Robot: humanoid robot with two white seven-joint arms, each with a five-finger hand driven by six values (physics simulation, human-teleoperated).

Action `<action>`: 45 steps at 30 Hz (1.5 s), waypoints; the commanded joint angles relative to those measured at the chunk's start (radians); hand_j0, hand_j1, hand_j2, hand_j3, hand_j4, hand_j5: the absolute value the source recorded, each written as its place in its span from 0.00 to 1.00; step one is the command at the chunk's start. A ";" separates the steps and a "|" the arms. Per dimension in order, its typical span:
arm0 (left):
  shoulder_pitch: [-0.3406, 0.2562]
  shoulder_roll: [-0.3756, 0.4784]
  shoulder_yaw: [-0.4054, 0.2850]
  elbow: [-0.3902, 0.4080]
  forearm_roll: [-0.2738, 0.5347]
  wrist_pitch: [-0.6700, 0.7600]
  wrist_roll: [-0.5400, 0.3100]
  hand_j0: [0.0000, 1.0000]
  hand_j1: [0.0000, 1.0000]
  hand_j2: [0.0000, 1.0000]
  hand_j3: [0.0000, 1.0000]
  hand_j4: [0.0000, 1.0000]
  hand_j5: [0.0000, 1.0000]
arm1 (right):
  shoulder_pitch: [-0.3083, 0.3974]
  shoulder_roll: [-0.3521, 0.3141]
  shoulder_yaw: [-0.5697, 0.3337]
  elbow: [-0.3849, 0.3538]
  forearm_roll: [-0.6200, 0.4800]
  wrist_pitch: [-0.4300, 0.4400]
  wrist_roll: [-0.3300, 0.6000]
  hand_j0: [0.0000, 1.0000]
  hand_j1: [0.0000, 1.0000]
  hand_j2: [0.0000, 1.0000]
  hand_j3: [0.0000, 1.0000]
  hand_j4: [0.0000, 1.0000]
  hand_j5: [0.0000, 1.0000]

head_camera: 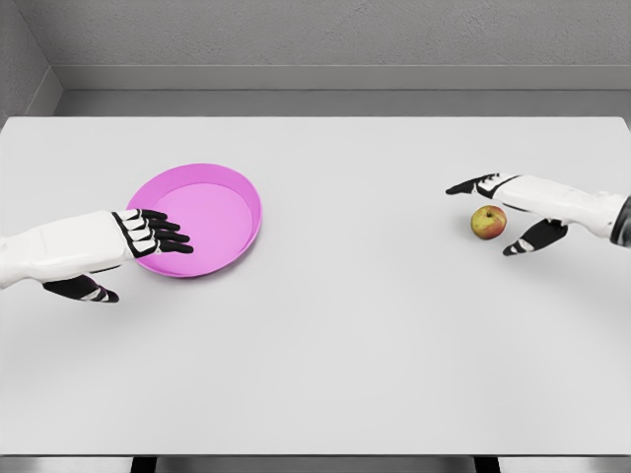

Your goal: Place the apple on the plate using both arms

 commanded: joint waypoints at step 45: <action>0.000 -0.009 -0.001 0.000 -0.003 0.001 -0.001 1.00 1.00 1.00 1.00 1.00 1.00 | -0.057 0.085 0.005 0.206 0.113 -0.018 0.000 0.89 0.89 0.89 0.89 0.89 0.89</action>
